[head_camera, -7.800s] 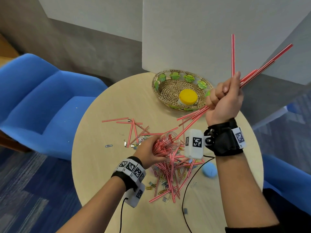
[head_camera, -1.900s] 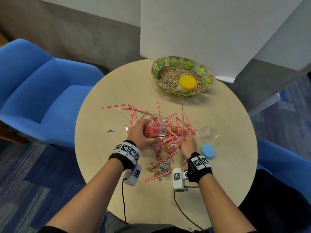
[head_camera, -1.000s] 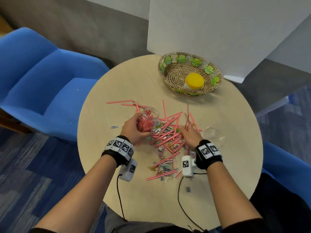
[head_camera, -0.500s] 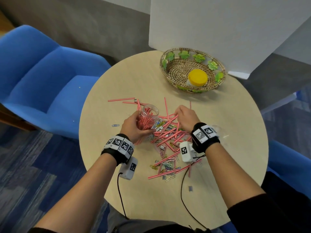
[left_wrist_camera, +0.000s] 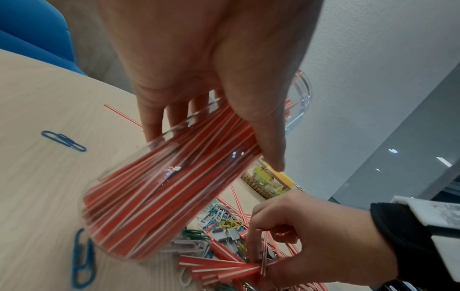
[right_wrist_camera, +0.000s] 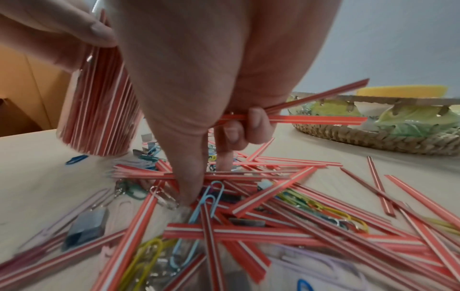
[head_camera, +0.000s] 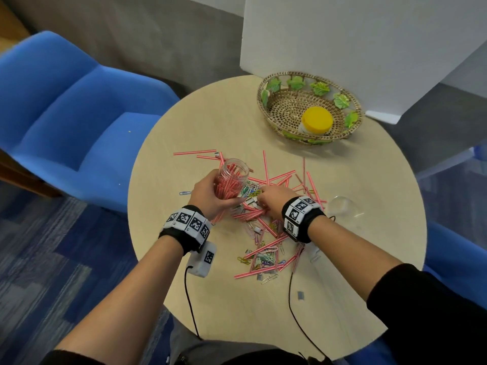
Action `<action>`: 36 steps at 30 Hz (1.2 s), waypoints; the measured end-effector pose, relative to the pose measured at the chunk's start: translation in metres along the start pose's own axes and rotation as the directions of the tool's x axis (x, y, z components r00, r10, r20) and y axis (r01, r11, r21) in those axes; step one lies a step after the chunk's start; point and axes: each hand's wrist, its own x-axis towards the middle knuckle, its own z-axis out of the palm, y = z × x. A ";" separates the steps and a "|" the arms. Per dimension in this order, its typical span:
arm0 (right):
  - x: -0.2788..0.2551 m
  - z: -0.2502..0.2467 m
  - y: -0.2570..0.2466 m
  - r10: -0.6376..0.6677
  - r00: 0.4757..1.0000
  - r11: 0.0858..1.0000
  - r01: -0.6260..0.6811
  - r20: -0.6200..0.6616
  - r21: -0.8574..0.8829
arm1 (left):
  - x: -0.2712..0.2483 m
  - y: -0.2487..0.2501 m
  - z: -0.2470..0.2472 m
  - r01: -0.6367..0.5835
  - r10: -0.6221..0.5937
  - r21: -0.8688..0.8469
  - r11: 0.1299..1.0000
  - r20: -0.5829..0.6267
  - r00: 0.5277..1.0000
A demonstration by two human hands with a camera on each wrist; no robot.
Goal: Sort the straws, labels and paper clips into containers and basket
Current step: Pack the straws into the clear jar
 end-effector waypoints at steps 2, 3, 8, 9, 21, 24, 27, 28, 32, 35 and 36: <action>0.002 -0.003 -0.002 0.002 0.999 0.999 0.000 0.051 -0.037 | 0.001 0.001 0.001 -0.002 0.002 0.013 1.000 0.005 1.000; 0.002 -0.004 -0.002 0.005 0.997 0.999 -0.001 0.071 -0.049 | 0.001 0.001 0.002 -0.002 0.002 0.016 1.000 0.008 1.000; 0.001 0.003 0.010 -0.031 1.000 0.999 0.031 0.003 -0.036 | 0.002 0.000 0.003 -0.007 0.006 0.016 1.000 0.021 1.000; -0.001 0.006 0.013 -0.038 0.999 0.999 0.038 -0.013 0.005 | 0.002 0.000 0.003 -0.007 0.007 0.013 1.000 0.023 1.000; -0.050 0.025 0.075 0.585 0.801 0.048 0.119 -0.124 0.992 | 0.002 0.006 0.009 -0.006 0.006 -0.031 1.000 0.008 1.000; -0.058 0.026 0.078 0.655 0.750 -0.101 0.203 -0.088 0.974 | 0.002 0.006 0.013 -0.009 0.010 -0.017 1.000 0.024 1.000; -0.063 0.029 0.080 0.677 0.730 -0.086 0.209 -0.096 0.974 | 0.001 0.007 0.015 -0.001 0.001 -0.006 1.000 0.031 1.000; -0.064 0.030 0.078 0.666 0.738 -0.034 0.173 -0.107 0.984 | 0.000 0.007 0.015 0.003 -0.003 -0.004 1.000 0.029 1.000; -0.070 0.031 0.069 0.551 0.825 0.109 0.084 -0.131 0.990 | 0.000 0.010 0.017 0.009 -0.009 0.000 1.000 0.028 1.000; -0.070 0.032 0.063 0.440 0.895 0.147 0.006 -0.070 0.989 | -0.001 0.011 0.017 0.011 -0.011 -0.009 1.000 0.031 0.999; -0.069 0.033 0.062 0.418 0.907 0.180 -0.029 -0.050 0.983 | -0.001 0.012 0.017 0.010 -0.009 -0.015 1.000 0.032 0.999</action>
